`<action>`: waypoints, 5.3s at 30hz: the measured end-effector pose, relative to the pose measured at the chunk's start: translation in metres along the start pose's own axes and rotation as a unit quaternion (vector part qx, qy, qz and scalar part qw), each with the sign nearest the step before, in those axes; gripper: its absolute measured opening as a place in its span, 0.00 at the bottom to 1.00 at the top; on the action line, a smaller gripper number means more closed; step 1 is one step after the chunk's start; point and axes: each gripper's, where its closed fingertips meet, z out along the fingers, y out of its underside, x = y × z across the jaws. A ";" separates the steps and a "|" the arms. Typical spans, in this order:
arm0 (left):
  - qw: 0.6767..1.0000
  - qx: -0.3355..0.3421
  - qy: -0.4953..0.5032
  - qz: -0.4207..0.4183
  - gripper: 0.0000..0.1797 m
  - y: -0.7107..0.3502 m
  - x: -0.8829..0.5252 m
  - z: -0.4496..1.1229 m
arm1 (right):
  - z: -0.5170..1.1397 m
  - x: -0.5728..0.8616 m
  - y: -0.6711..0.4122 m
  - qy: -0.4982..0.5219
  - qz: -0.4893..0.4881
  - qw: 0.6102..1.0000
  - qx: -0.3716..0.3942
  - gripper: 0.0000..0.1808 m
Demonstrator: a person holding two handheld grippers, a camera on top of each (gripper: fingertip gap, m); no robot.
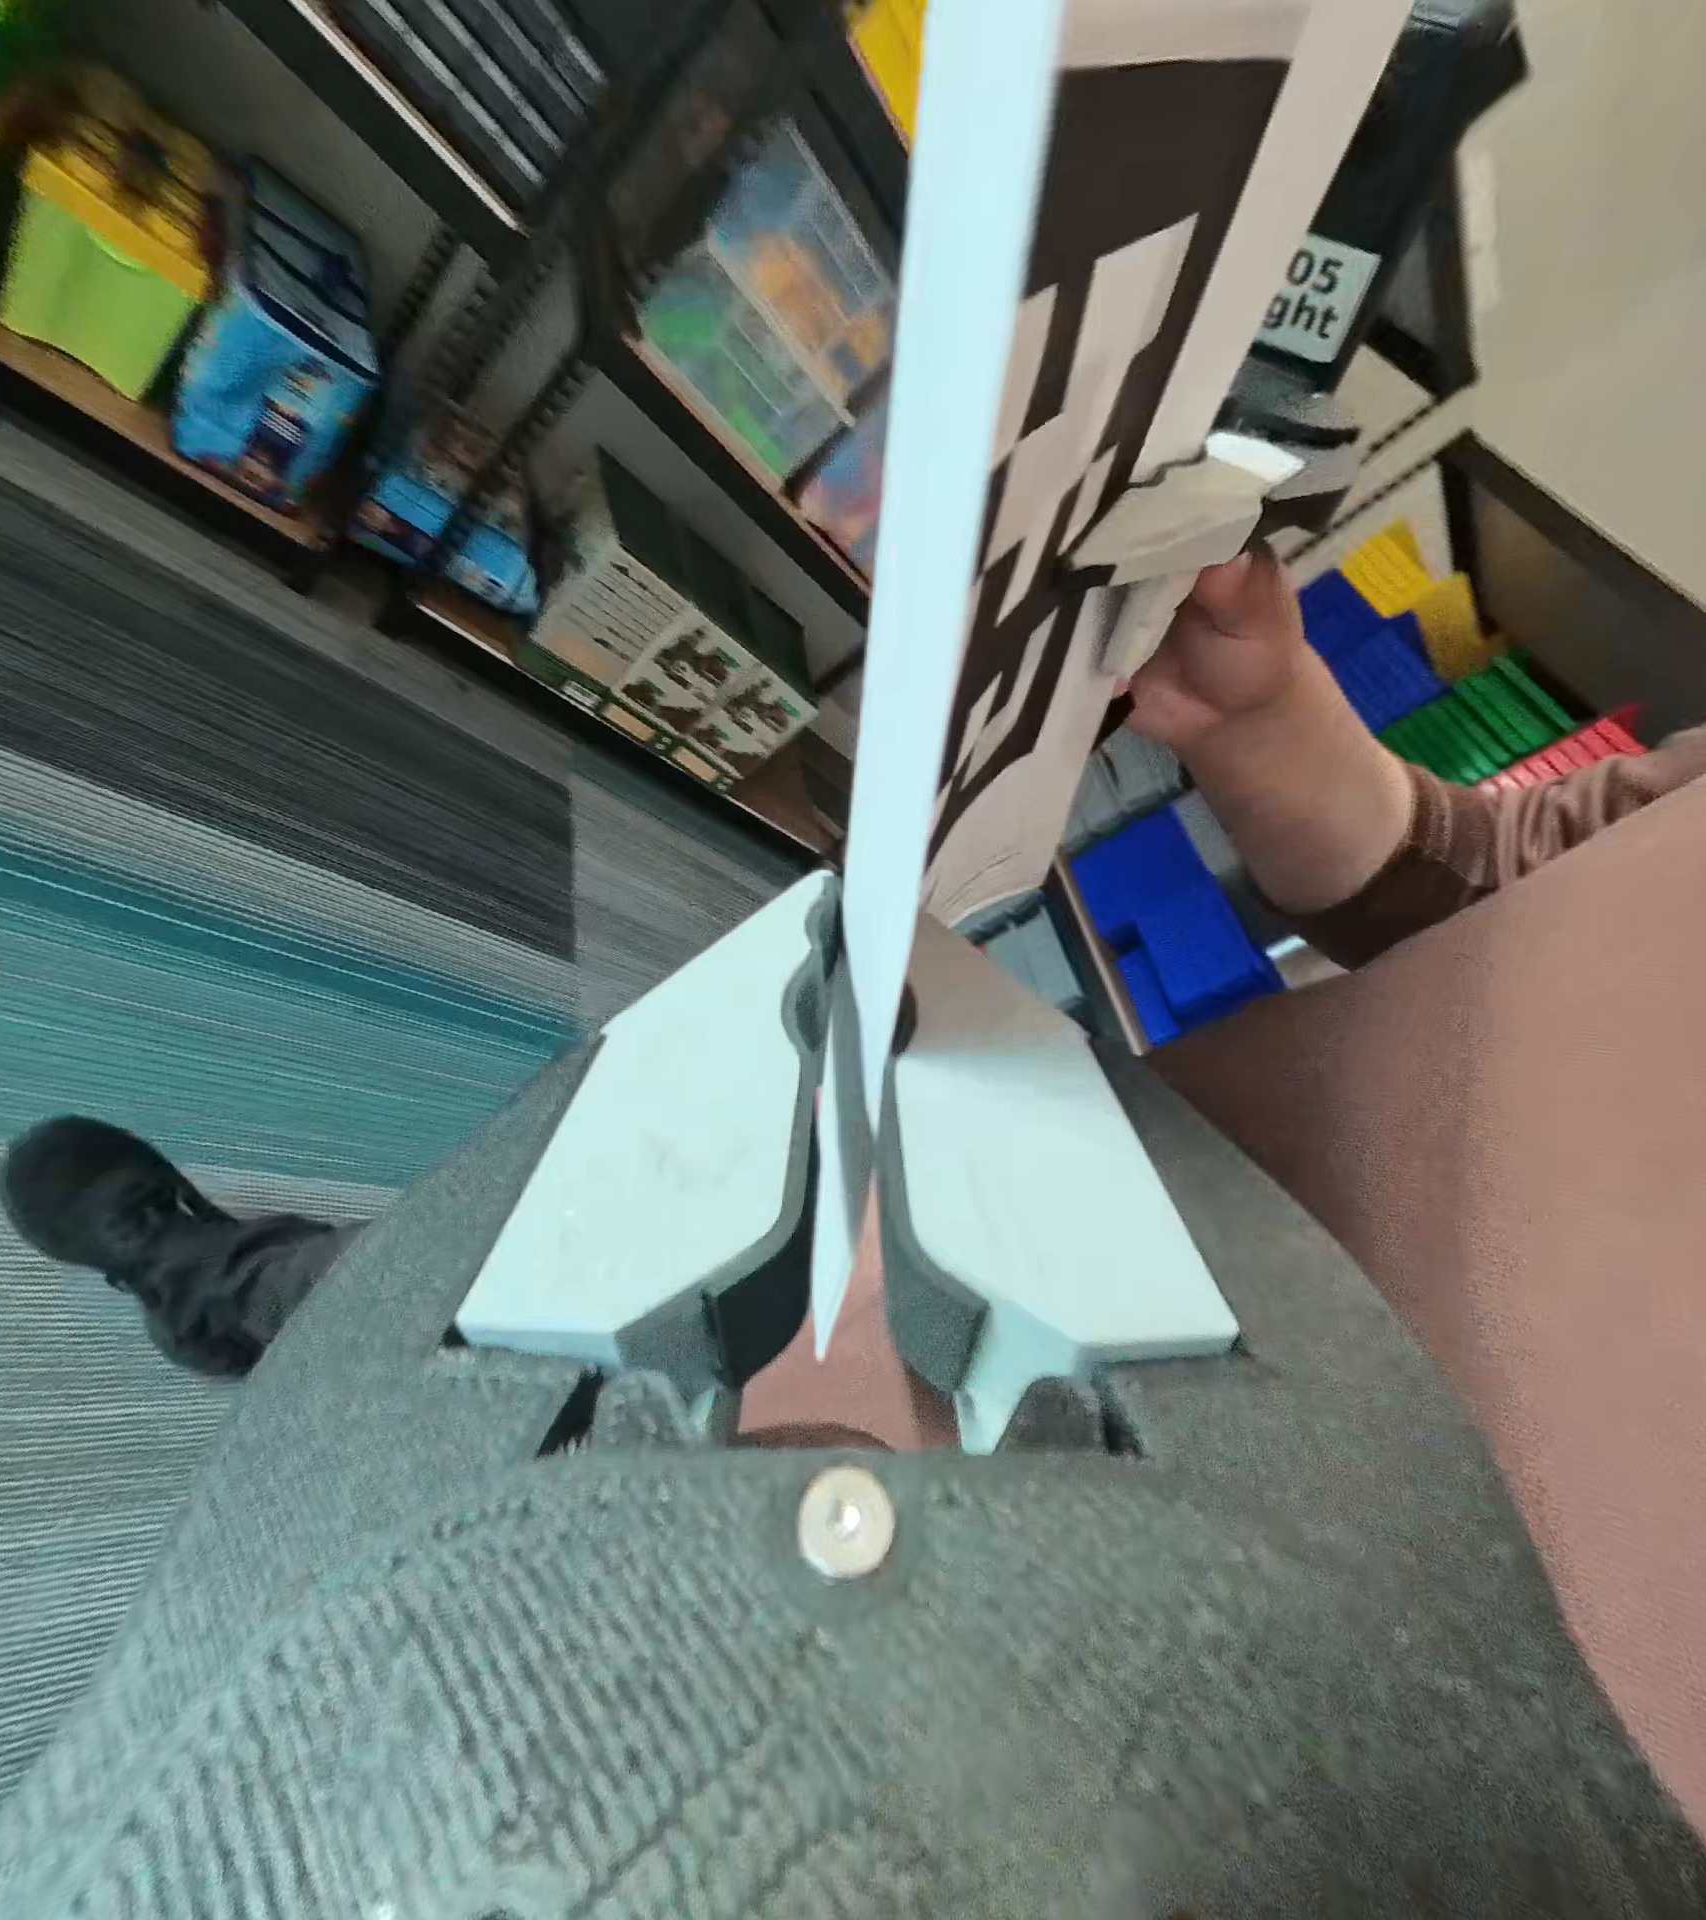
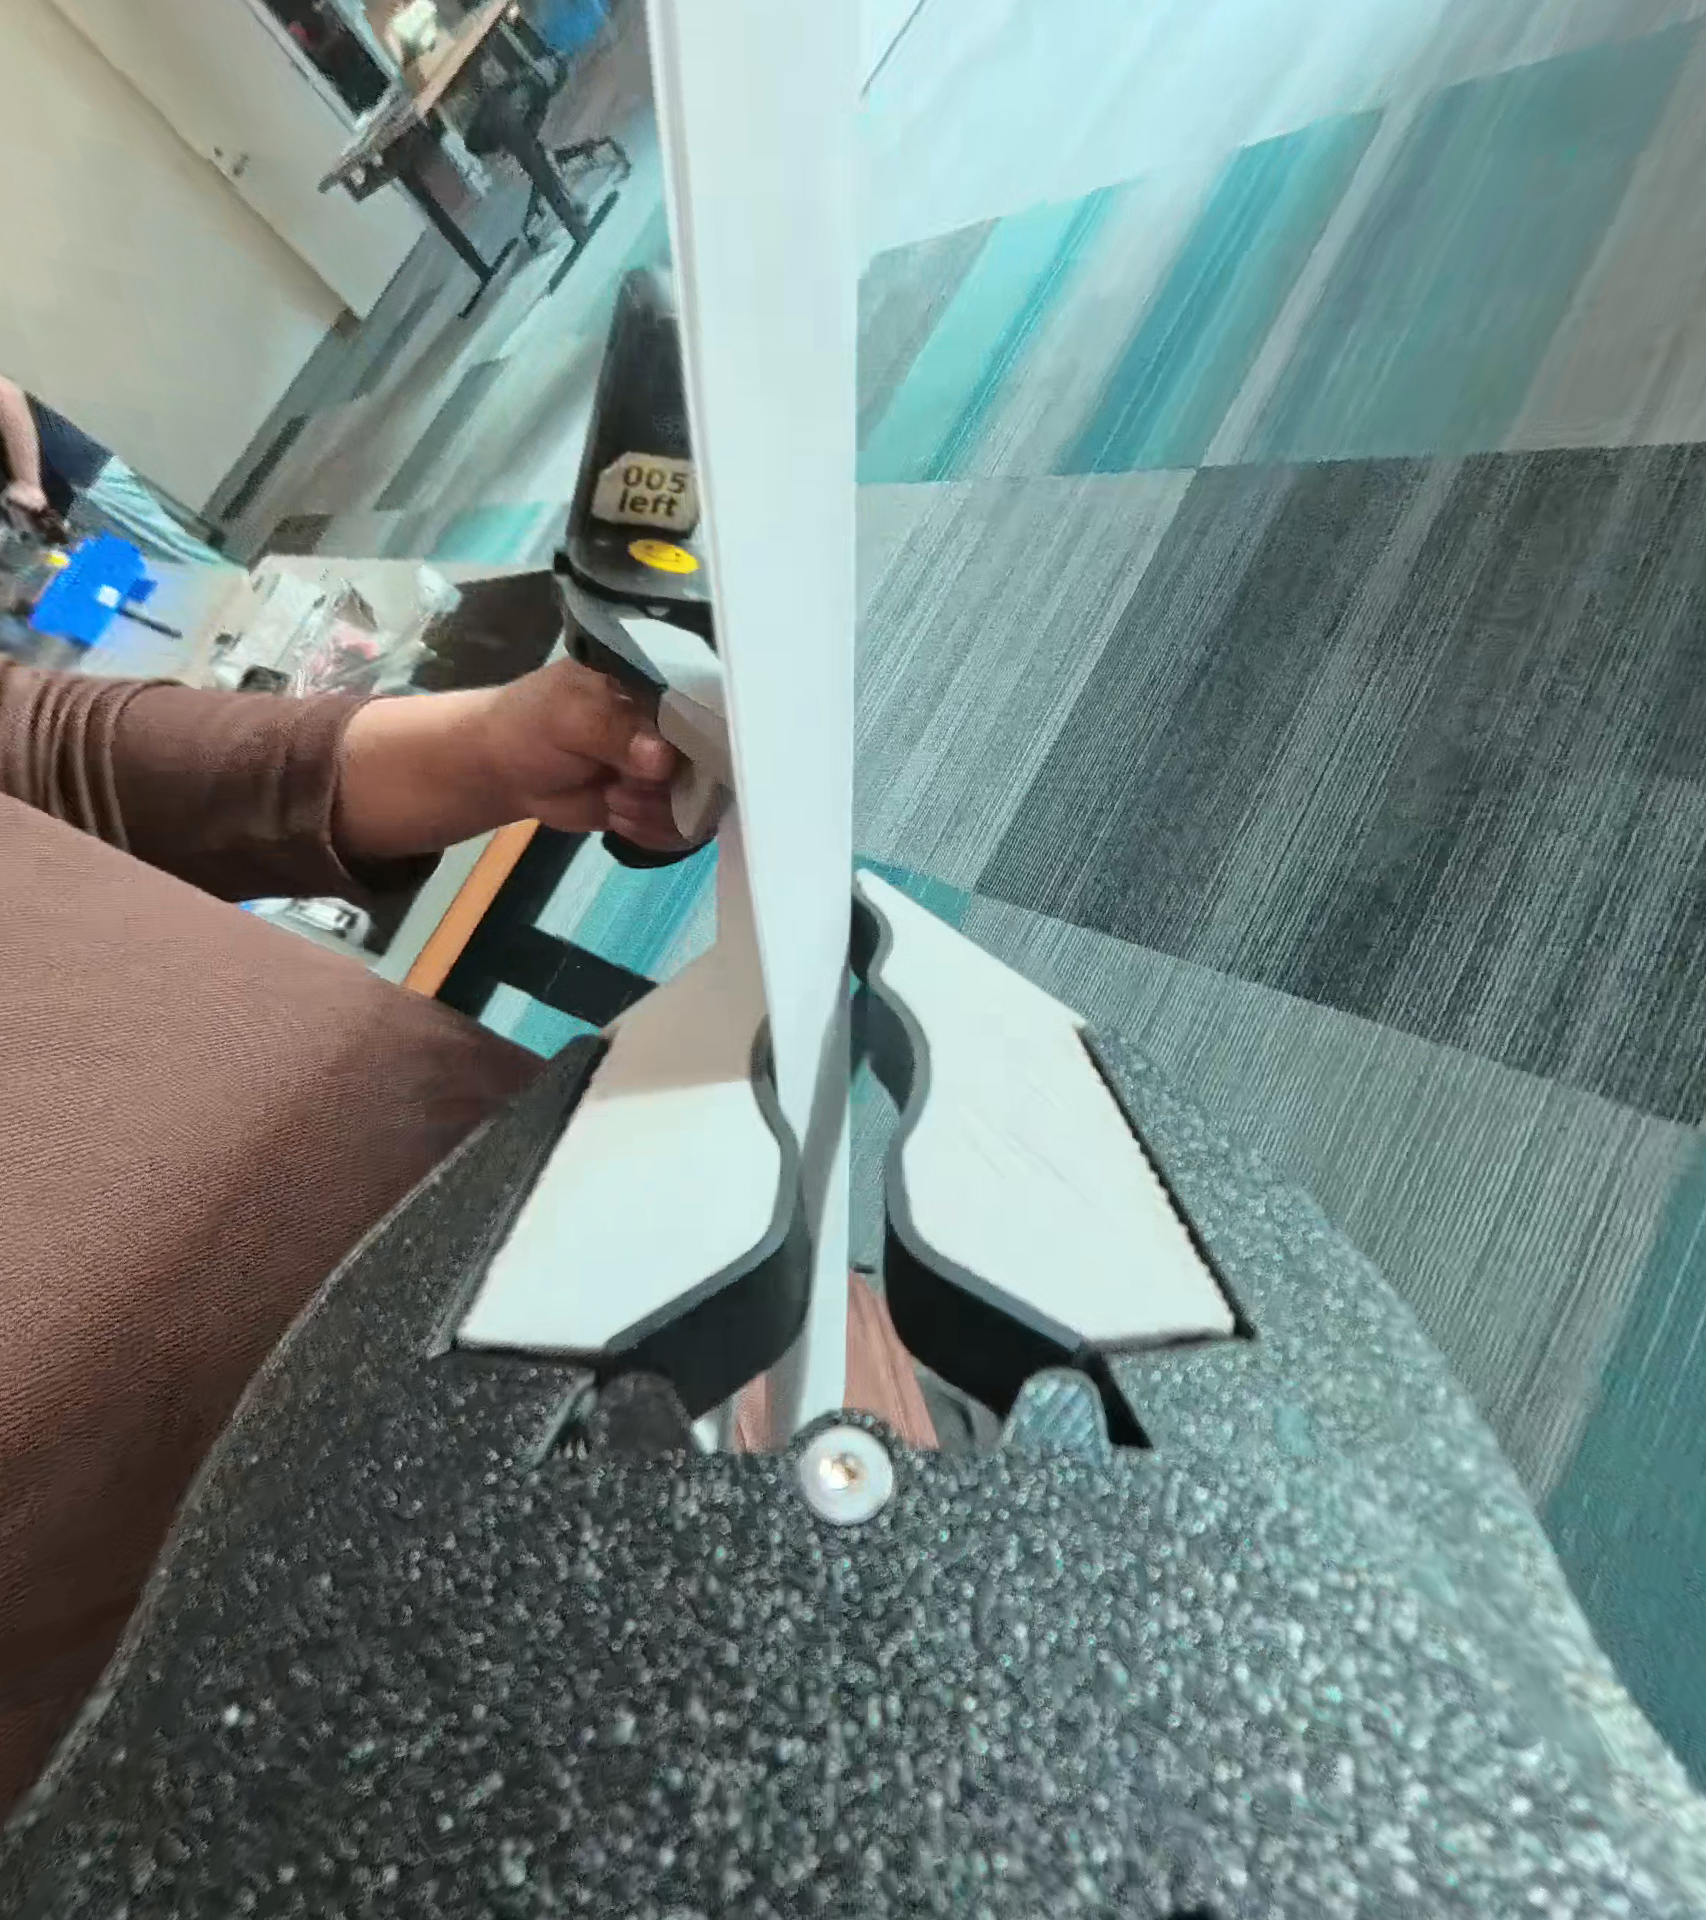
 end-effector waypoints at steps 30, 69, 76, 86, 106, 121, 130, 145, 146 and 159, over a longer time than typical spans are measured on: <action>0.917 0.371 -0.132 -0.054 0.53 -0.699 -0.677 -0.859 | 0.979 0.375 -0.867 -0.304 -0.042 0.945 -0.114 0.00; 0.980 -0.066 -0.150 0.115 0.00 -1.357 -1.260 -1.564 | 1.781 0.725 -1.541 0.238 -0.064 0.969 0.002 0.00; 0.980 -0.142 -0.077 0.118 0.00 -1.423 -1.290 -1.565 | 1.782 0.766 -1.594 0.288 -0.028 0.957 0.027 0.00; 0.957 -0.211 0.099 0.174 0.00 -1.485 -1.337 -1.598 | 1.806 0.792 -1.642 0.423 0.062 0.903 0.035 0.00; 0.958 -0.226 0.078 0.160 0.14 -1.580 -1.448 -1.678 | 1.817 0.804 -1.699 0.463 0.214 0.856 0.091 0.00; 0.956 -0.264 0.092 -0.085 0.40 -1.558 -1.514 -1.642 | 1.881 0.872 -1.679 0.189 0.383 0.902 0.068 0.00; 0.957 -0.275 0.080 -0.051 0.20 -1.554 -1.509 -1.630 | 1.889 0.865 -1.671 0.236 0.314 0.919 0.030 0.00; 0.963 -0.250 0.097 -0.032 0.42 -1.596 -1.491 -1.670 | 1.892 0.810 -1.745 0.113 0.192 0.951 0.216 0.00; 0.965 -0.242 0.092 -0.031 0.39 -1.599 -1.494 -1.676 | 1.894 0.809 -1.745 0.116 0.184 0.953 0.212 0.00; 0.973 -0.131 0.191 -0.007 0.09 -1.644 -1.444 -1.688 | 1.866 0.803 -1.792 0.142 0.117 0.956 0.229 0.00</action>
